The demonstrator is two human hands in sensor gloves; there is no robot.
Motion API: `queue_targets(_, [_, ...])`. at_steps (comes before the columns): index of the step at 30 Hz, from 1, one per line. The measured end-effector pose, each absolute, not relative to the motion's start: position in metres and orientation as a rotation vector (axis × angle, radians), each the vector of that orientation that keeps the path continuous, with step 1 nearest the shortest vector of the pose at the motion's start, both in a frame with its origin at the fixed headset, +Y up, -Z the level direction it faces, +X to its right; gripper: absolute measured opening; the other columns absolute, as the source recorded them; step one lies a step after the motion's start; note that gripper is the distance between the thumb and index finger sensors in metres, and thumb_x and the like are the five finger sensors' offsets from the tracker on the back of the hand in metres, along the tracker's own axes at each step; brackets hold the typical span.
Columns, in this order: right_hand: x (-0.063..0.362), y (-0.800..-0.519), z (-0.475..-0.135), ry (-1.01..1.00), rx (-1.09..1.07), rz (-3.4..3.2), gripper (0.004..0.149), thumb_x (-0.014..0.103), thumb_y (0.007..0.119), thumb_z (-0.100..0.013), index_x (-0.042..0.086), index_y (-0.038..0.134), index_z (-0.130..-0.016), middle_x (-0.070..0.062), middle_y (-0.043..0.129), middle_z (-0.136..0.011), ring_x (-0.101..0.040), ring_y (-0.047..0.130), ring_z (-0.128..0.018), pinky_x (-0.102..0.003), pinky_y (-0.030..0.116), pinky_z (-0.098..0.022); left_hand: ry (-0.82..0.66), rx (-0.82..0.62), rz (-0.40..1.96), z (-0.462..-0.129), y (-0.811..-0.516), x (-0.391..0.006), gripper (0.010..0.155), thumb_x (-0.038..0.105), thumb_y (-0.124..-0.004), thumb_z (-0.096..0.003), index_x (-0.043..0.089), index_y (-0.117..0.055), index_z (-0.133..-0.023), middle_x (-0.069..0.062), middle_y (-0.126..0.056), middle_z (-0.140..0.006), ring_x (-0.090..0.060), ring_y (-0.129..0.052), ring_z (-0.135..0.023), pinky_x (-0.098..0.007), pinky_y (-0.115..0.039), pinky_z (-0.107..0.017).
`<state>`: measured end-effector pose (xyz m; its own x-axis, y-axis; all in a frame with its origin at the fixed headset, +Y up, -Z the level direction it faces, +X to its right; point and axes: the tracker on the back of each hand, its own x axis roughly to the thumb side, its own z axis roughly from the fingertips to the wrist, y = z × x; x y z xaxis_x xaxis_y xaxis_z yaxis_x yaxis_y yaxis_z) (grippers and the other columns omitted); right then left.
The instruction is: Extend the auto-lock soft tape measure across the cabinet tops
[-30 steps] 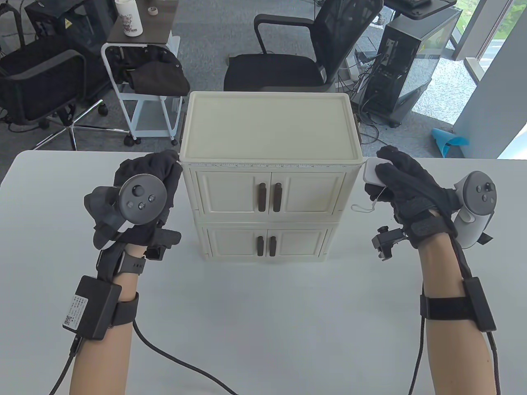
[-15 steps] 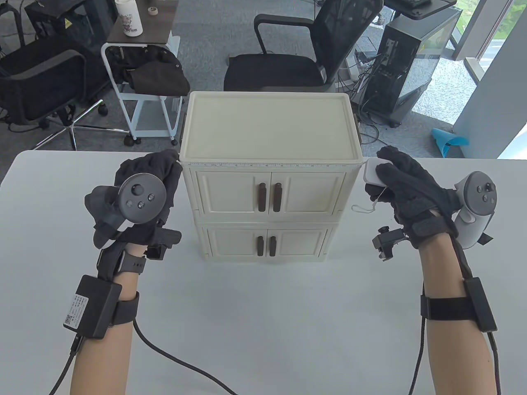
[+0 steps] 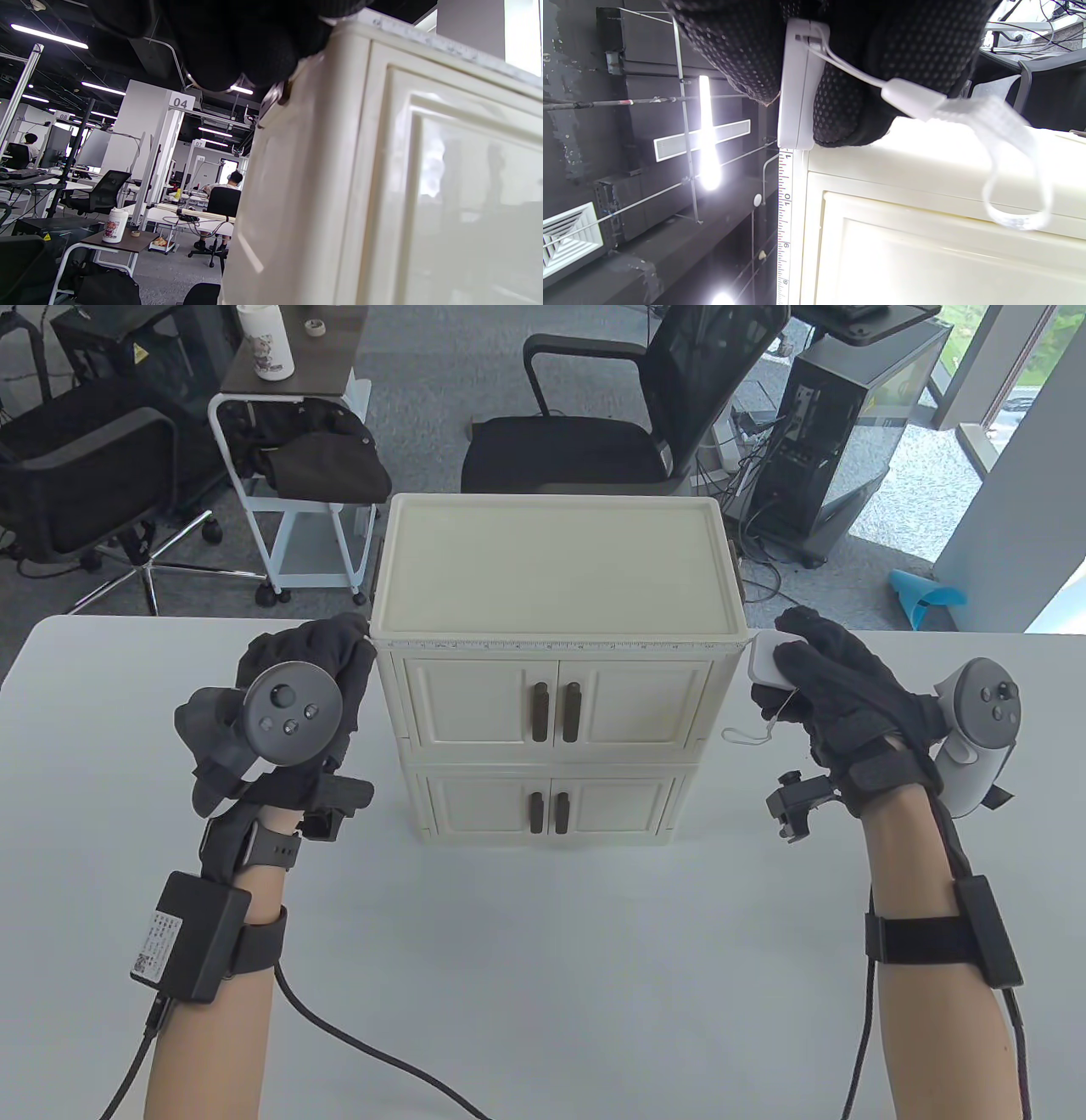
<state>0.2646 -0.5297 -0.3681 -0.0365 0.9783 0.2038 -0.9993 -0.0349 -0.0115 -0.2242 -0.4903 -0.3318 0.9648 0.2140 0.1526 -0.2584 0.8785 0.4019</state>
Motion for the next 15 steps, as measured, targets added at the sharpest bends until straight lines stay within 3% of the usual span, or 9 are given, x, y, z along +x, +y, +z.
queue_targets(15, [0.264,-0.525,-0.357,-0.215,0.176,1.700,0.054,0.027,0.087,-0.055,0.002,0.069,-0.099,-0.023,0.091,-0.080,-0.030,0.104,-0.052,-0.045,0.090,-0.038,-0.127,0.435,0.213,-0.319,-0.494,-0.225,0.043,0.044,-0.058,-0.0633,0.026,-0.066,-0.102,0.007,-0.083,-0.100,-0.023,-0.086,-0.097,-0.062,-0.063,-0.077])
